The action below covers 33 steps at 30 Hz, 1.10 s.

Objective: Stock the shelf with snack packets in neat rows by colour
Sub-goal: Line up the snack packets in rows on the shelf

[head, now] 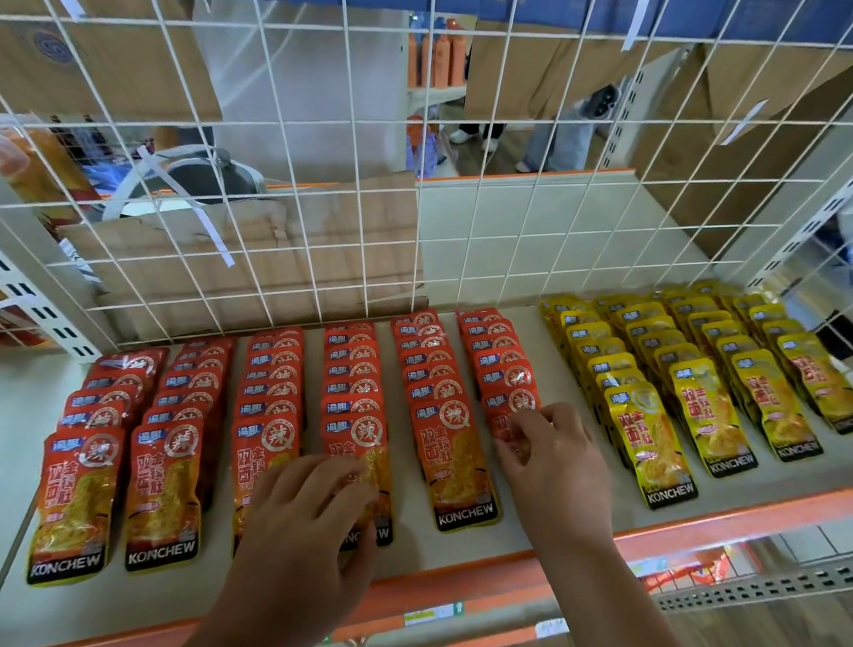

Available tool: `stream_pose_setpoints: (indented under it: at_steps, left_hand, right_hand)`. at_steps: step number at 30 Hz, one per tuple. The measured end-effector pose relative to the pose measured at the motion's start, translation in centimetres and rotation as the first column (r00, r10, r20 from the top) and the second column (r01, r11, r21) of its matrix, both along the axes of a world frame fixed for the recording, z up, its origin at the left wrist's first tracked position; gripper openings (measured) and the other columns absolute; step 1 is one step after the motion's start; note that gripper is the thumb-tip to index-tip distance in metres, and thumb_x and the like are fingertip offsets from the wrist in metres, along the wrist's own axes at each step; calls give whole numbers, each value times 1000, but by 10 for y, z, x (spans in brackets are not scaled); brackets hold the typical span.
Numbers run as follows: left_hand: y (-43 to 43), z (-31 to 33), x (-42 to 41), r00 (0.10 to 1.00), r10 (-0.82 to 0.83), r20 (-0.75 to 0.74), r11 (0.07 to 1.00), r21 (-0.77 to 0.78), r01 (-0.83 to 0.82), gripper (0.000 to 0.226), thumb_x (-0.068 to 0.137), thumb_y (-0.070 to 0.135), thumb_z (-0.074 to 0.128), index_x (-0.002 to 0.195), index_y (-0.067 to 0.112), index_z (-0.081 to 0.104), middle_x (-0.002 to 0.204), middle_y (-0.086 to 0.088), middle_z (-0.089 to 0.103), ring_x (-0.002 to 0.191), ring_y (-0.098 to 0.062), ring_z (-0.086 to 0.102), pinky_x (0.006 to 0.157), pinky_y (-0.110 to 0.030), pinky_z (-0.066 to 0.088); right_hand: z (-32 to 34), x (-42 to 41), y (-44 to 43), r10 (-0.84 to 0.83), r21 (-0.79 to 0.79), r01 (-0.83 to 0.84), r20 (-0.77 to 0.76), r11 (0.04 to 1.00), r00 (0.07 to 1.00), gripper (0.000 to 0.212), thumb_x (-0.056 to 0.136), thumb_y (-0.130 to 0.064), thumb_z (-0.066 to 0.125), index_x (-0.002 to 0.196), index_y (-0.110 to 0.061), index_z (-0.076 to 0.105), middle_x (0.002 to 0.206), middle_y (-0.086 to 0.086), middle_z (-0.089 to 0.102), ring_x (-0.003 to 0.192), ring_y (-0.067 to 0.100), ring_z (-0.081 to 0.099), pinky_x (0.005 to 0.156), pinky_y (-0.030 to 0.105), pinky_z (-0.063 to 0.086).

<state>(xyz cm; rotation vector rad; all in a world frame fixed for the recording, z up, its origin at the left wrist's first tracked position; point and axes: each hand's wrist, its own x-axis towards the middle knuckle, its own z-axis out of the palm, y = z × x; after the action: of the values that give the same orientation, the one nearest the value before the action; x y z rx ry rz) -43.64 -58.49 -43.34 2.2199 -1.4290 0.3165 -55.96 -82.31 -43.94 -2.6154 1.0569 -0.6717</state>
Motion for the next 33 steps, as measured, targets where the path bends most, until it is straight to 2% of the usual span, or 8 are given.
stream_pose_setpoints:
  at_steps: [7,13,17,23,33]
  left_hand:
    - [0,1,0,1000,1,3,1000,-6,-1,24,84,31,62,98,16,74,115,-1,67,109,-25,59,98,-36,34]
    - [-1,2,1,1000,-4,-4,1000,-12,4,23,83,31,61,97,17,73,115,-1,68,108,-26,59,95,-39,38]
    - [0,1,1,1000,-1,-10,1000,-5,1,23,84,32,61,97,18,73,115,0,67,109,-25,59,94,-42,41]
    - [-1,1,1,1000,-2,-3,1000,-5,2,23,84,32,61,98,18,73,115,0,67,108,-25,59,94,-41,41]
    - [0,-2,1,1000,3,-5,1000,16,-3,25,85,34,60,99,18,73,116,0,67,111,-24,58,95,-40,39]
  right_hand:
    - [-3,-3,1,-19,1,19,29,1000,999,25,75,-28,85,89,-16,68,95,5,58,83,28,59,64,26,38]
    - [1,-4,4,-63,39,61,55,997,996,39,76,-40,81,99,-15,63,99,5,58,92,30,53,78,38,47]
    - [2,-4,5,-61,43,59,34,997,998,44,75,-45,81,100,-15,61,100,5,58,93,28,53,80,39,47]
    - [4,-3,4,-58,17,57,90,998,994,41,74,-35,82,102,-13,62,101,4,58,94,26,52,80,33,42]
    - [3,2,-1,-90,19,89,64,996,994,44,73,-38,84,103,-13,63,104,6,59,96,29,53,81,40,49]
